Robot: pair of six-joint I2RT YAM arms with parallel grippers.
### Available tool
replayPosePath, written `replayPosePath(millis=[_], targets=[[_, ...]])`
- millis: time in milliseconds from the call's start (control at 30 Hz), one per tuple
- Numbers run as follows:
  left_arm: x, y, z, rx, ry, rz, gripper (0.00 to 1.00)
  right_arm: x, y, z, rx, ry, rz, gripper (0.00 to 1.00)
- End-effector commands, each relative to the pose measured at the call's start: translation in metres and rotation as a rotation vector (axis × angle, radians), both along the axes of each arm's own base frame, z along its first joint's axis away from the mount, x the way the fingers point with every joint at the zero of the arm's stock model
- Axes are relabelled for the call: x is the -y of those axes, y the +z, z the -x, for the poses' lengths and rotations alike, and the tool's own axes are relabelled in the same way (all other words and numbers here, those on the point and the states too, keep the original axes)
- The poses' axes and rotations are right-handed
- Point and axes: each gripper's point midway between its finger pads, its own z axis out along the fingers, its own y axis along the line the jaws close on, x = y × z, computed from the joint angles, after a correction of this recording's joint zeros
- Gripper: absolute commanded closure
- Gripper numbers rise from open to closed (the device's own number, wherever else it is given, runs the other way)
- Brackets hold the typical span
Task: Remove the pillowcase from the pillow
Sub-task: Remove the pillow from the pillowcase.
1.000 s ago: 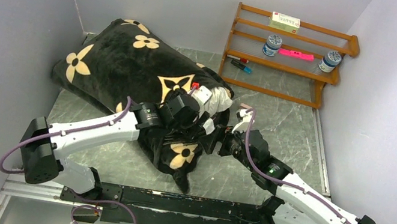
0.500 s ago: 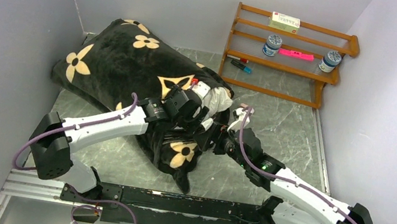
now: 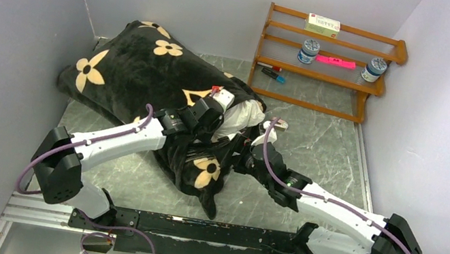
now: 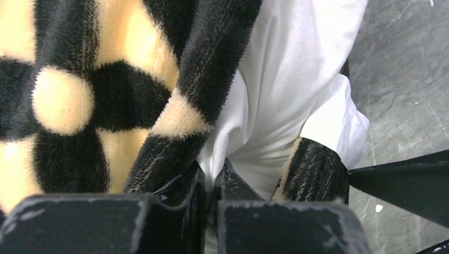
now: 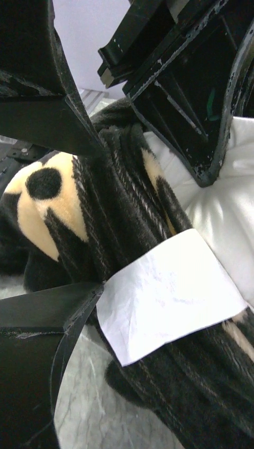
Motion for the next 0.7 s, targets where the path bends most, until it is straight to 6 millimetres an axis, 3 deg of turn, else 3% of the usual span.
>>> replayPosePath(millis=[0,300,467,600,667], targets=[[0.004,-0.014,0.009,-0.064,-0.034,0.027,0.95,-0.023,0.034,-0.005,0.010,0.001,-0.130,0.11],[0.006,-0.010,0.006,-0.056,-0.039,0.048,0.95,-0.041,0.022,-0.006,-0.049,0.044,-0.085,0.25],[-0.009,-0.001,-0.011,-0.042,-0.016,0.045,0.95,-0.031,-0.006,0.007,-0.139,0.064,0.019,0.61],[-0.018,0.011,-0.026,-0.019,0.005,0.053,0.95,-0.017,-0.022,0.018,-0.186,0.068,0.081,0.96],[-0.022,0.017,-0.034,-0.008,0.018,0.060,0.95,-0.004,-0.030,0.021,-0.203,0.049,0.123,1.00]])
